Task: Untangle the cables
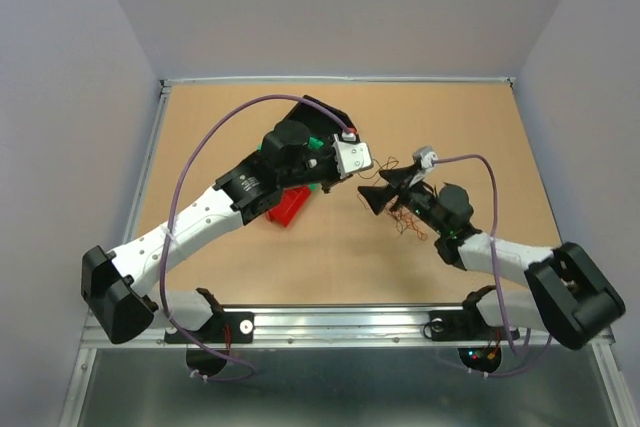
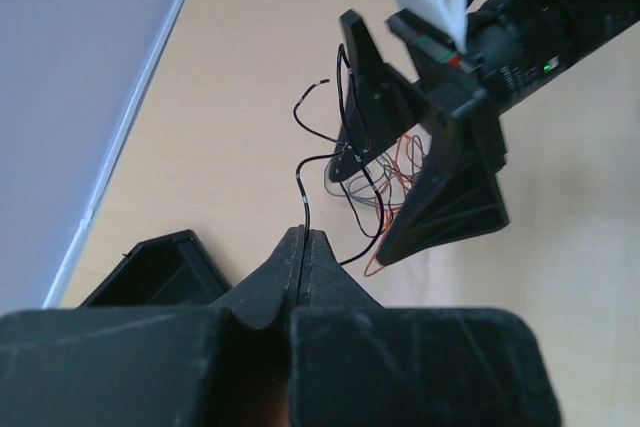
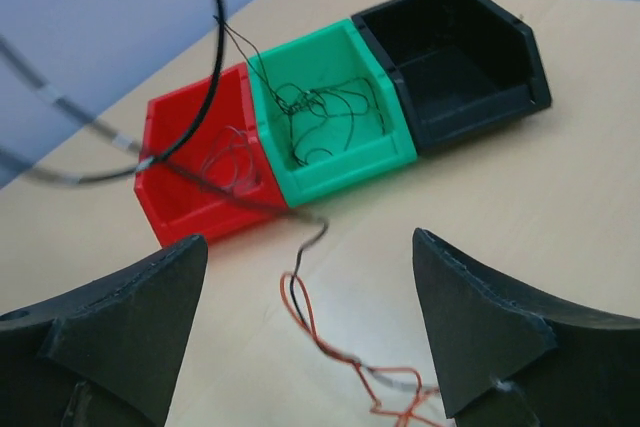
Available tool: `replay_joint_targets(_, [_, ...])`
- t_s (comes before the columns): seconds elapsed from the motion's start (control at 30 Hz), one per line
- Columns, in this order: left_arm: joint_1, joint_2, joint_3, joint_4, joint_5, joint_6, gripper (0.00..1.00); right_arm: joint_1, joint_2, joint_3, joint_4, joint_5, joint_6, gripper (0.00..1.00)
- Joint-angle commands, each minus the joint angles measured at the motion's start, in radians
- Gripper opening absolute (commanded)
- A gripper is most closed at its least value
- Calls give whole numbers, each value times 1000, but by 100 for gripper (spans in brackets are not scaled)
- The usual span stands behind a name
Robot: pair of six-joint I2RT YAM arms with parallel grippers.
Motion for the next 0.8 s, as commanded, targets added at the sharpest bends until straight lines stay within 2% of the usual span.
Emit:
replay_joint_targets(0.0, [-20,-25,115,-26,-23,-9,0,4,179,125,293,-144,11,84])
replay_joint_targets(0.03, [-22,-18,162,-28,-26,-12,0,4,213,137,318,-159,31,80])
replay_joint_targets(0.07, [-25,3,190,-42,-43,-21,0,5,276,160,342,-156,45,68])
replay_joint_targets(0.1, [-26,18,228,-48,-61,-31,0,5,299,168,344,-140,56,62])
replay_joint_targets(0.2, [-31,80,412,-74,-187,-58,0,4,366,166,346,-11,80,55])
replay_joint_targets(0.23, [-31,93,522,-79,-228,-67,0,4,373,162,347,47,83,54])
replay_joint_targets(0.33, [-23,133,711,-39,-427,-19,0,2,388,145,346,146,97,45])
replay_joint_targets(0.37, [-17,146,747,34,-546,-12,0,2,385,137,346,170,105,38])
replay_joint_targets(0.4, [-2,156,788,65,-590,-9,0,-1,379,131,346,190,111,36])
replay_joint_targets(0.43, [42,188,895,81,-645,-35,0,-1,364,117,341,236,132,34])
replay_joint_targets(0.5, [107,236,1025,56,-666,-92,0,-6,348,105,330,297,149,25])
replay_joint_targets(0.53, [156,282,1141,47,-675,-133,0,-7,326,99,289,362,171,21])
replay_joint_targets(0.57, [170,299,1176,15,-678,-143,0,-12,312,94,263,397,180,13])
replay_joint_targets(0.6, [174,307,1184,16,-687,-138,0,-13,298,91,243,461,189,11])
replay_joint_targets(0.7, [174,310,1126,41,-739,-115,0,-19,221,67,152,549,194,11])
replay_joint_targets(0.77, [188,322,1083,96,-837,-103,0,-22,143,39,80,653,195,14])
